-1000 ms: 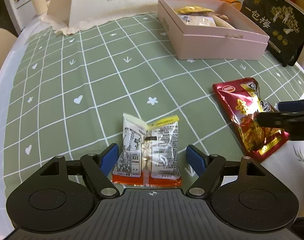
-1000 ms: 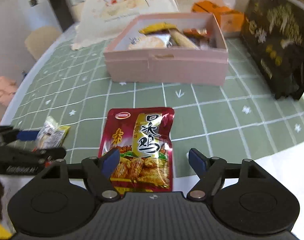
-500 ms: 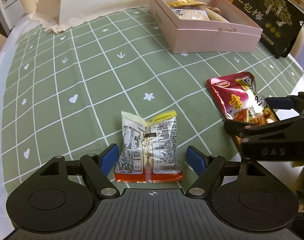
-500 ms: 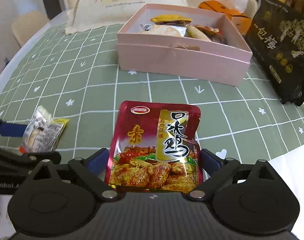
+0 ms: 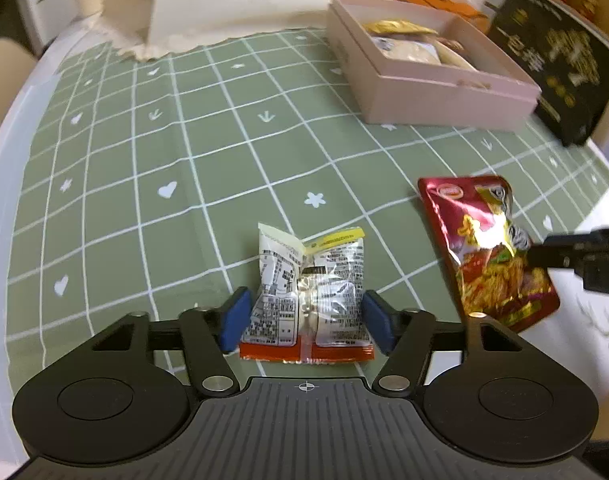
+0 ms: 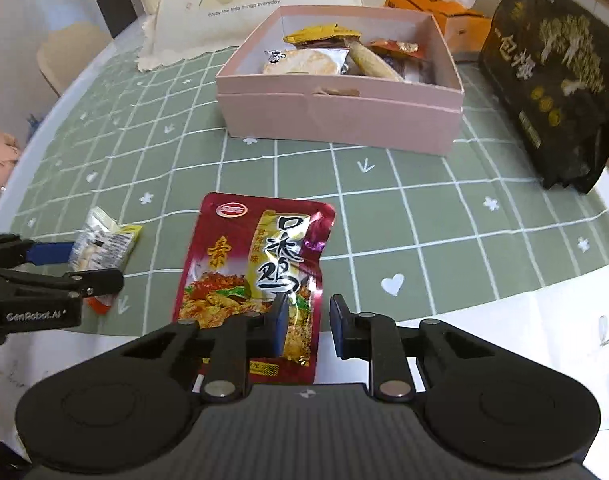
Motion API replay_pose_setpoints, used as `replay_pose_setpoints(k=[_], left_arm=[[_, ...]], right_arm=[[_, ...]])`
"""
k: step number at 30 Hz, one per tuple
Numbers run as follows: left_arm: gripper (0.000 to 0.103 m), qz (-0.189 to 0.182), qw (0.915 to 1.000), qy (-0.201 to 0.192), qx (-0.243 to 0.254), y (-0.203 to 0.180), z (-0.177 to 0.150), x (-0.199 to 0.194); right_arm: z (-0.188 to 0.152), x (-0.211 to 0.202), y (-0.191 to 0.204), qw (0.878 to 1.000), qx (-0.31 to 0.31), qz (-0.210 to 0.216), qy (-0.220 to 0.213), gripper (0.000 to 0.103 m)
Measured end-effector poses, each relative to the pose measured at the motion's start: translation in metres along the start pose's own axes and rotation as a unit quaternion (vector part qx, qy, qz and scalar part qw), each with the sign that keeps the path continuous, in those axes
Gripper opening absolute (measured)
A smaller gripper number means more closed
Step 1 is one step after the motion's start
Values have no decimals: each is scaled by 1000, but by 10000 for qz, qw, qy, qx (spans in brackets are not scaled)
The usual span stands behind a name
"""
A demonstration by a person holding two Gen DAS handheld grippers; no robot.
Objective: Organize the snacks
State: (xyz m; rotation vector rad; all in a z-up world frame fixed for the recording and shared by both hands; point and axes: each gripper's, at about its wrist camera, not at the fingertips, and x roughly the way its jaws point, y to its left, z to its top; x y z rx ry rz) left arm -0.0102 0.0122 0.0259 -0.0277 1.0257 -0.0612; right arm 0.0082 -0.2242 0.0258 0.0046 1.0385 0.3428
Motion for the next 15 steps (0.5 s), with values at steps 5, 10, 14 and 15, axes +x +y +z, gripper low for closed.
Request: replay_pose_setpoints(k=[5,10,14,15], left_arm=[[60,42,9999,-74,-118,-9,-7,-4],[60,19,10000,-49,-62,-12,-15,-9],[60,-55,10000,-35,26,-8,-16,-10],[60,-88,9999,-46,65,-7,-17,-10]], right_arm=[[3,10,-12,9974,417,592,58,63],[10,16,-3,9964,611,538,223,81],[4,17,1,9957,865,307,-106,86],[1,16,1,9941,1012,234,-298,86]])
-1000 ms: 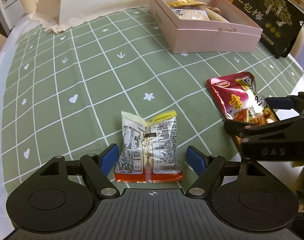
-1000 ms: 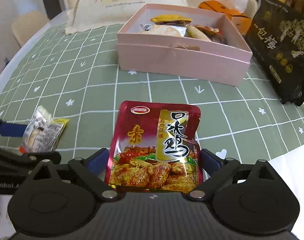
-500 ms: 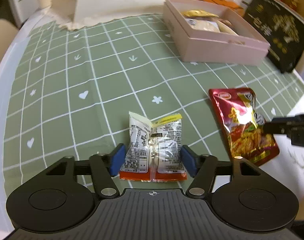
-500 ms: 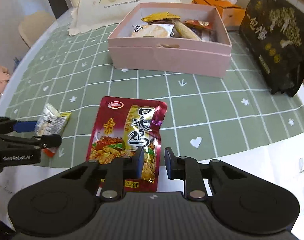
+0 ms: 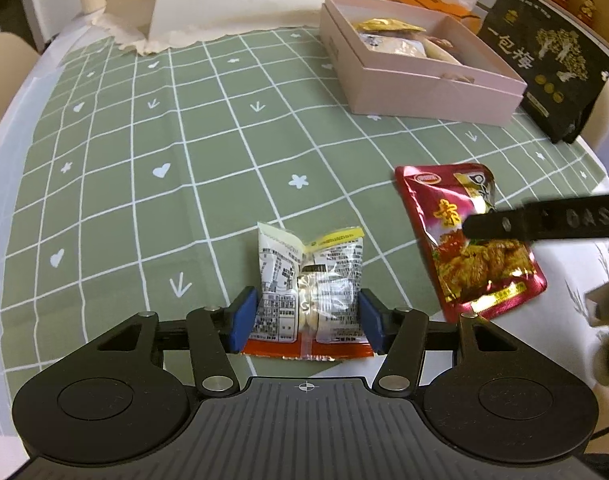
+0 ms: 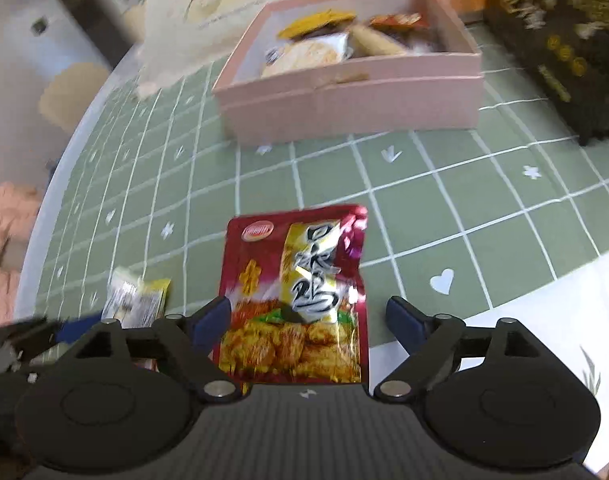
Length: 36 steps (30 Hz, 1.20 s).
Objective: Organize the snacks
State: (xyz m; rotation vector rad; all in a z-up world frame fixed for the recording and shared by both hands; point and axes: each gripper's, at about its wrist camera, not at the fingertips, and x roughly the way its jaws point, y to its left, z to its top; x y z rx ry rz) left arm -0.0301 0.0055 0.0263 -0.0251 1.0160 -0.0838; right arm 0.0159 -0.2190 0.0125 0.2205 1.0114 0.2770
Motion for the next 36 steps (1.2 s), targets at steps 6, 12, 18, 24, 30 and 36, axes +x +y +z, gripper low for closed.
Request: replay_pose_setpoints(k=[6,12,18,24,30,36], left_arm=[[60,-40,10000,-41,56,9,-4,-3],[60,-153,9998,-88,40,20,-6,-6],[60,-345,9987,-340,130,24,-11,-6],[60,-590,9976,-364,-90,30,-7,-4],[59,-709,9973,-158,-72,18,4,1],[59,-736,9972,0,-121,4,5,2]], right_arm=[[-5,7,15,9993,-258,-276,-80,96],[1,33,59,9882,-905,-1164,417,103],[8,40,69,9885,-965,-1111,356,103],[-4,22,57,9846,-1286,-1008,623,93],[-2,1,35,9861,-1320,-848,554,73],[5,-14,13,9910,-1159,-429,512,51]])
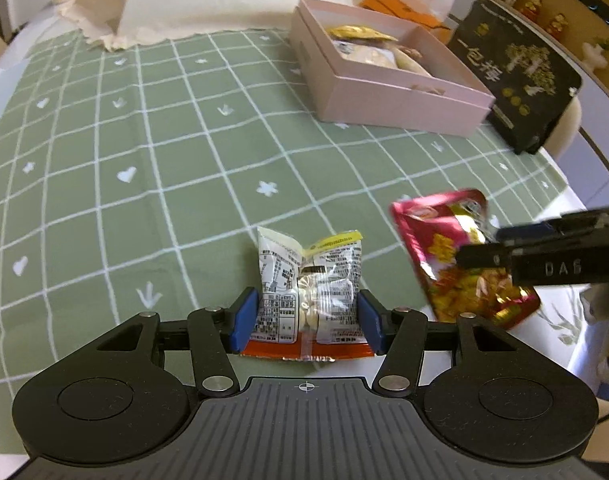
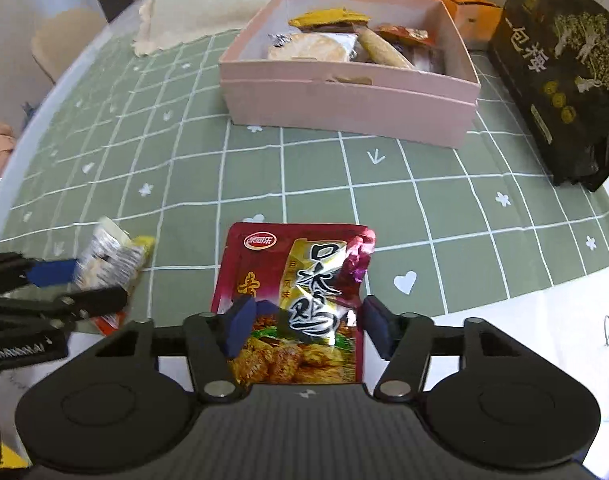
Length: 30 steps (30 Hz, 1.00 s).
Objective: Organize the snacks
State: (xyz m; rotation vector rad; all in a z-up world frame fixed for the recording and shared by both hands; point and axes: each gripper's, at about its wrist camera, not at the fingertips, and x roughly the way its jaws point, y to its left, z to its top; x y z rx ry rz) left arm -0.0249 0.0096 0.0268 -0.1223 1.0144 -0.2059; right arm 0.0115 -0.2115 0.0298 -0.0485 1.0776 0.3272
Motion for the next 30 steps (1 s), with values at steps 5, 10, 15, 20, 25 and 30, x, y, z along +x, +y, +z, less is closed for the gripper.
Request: replay_pose_setpoints(k=[5,10,15,20,25,30], left_arm=[[57,-644,9976,244,-110,-6,3,4],[57,-775,9966,261,53,-18,7,10],[55,-983,9944,303,-255,-4,8,9],[55,-878,9942,226,-581,25,4,-2],[55,-653,9949,115,-765,46,-3,-13],[55,-473,9932,-19,-1067,71,-14,-25]], right_arm=[[3,-5,-10,9990,255,359,-25,40],[6,-9,-7,9934,628,953,91,30],[11,-22,17,9930,397,1112,-41,30],[21,-24,40,9892,214,1451,-74,30],[26,-23,69,9874,-117,1581,6,30],[28,-17,100,9847,-479,1667,176,30]])
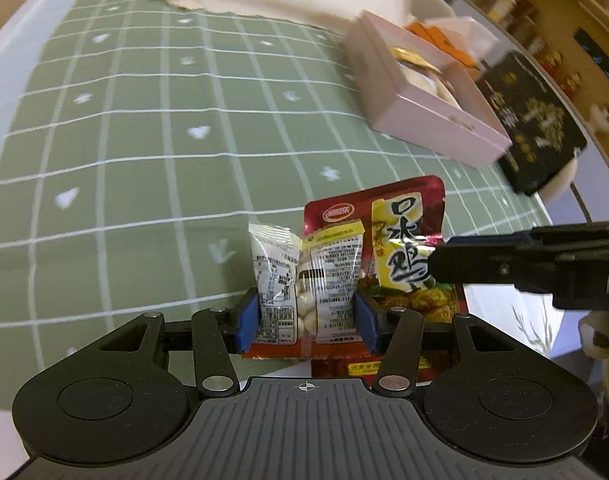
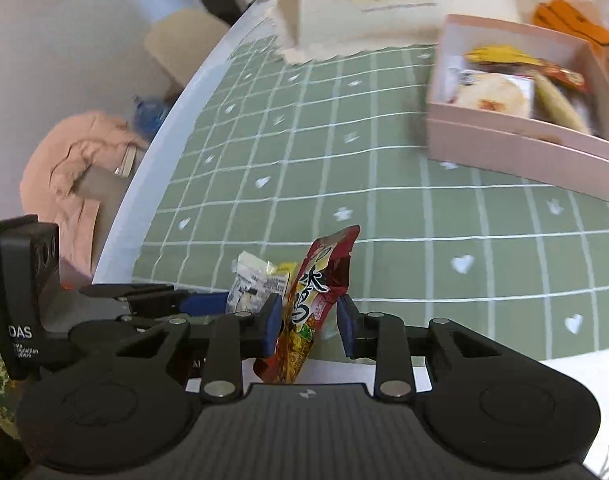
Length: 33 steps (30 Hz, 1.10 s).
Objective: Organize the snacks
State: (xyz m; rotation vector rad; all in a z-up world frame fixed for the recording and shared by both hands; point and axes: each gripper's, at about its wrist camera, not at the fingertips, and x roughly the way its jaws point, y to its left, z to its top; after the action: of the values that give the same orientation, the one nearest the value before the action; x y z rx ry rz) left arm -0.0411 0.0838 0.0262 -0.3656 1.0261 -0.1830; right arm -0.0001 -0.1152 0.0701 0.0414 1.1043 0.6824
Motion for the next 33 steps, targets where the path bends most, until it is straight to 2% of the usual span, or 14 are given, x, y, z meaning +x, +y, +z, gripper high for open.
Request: replay_pose_setpoints(k=[6,11,14,16,20,23,27,31,33], left_arm=[[55,-184,9986,-204,-451,27,-6,-12],[55,-135,9982,-279,-522,39,-8,-19],[55,-155,9983,-290,-482,40,-9,-19],[55,-132,9986,-289,-423,39,-9,-19],[55,-72,9992,-299,-274,36,-11,-18],[55,-84,9989,-331,-319,36,-12,-19],[55,-131,9970,-319,-686,44,-12,-24],[54,-21,9964,-478,-700,43,-12,-37],[54,37,9965,-406,-734,39,-9,-34]], right_arm=[[7,9,30,9992,-323,230,105,30],[9,29,42,9986,-457,29,283,30],[17,45,34,9992,-155,12,371,31],[25,61,18,9982,282,107,512,31],[34,88,-11,9896,1094,582,733,32],[39,87,-10,9909,990,621,667,30],[39,77,-4,9946,720,527,527,21],[38,43,-15,9945,853,536,281,11],[37,22,-19,9946,878,525,173,7]])
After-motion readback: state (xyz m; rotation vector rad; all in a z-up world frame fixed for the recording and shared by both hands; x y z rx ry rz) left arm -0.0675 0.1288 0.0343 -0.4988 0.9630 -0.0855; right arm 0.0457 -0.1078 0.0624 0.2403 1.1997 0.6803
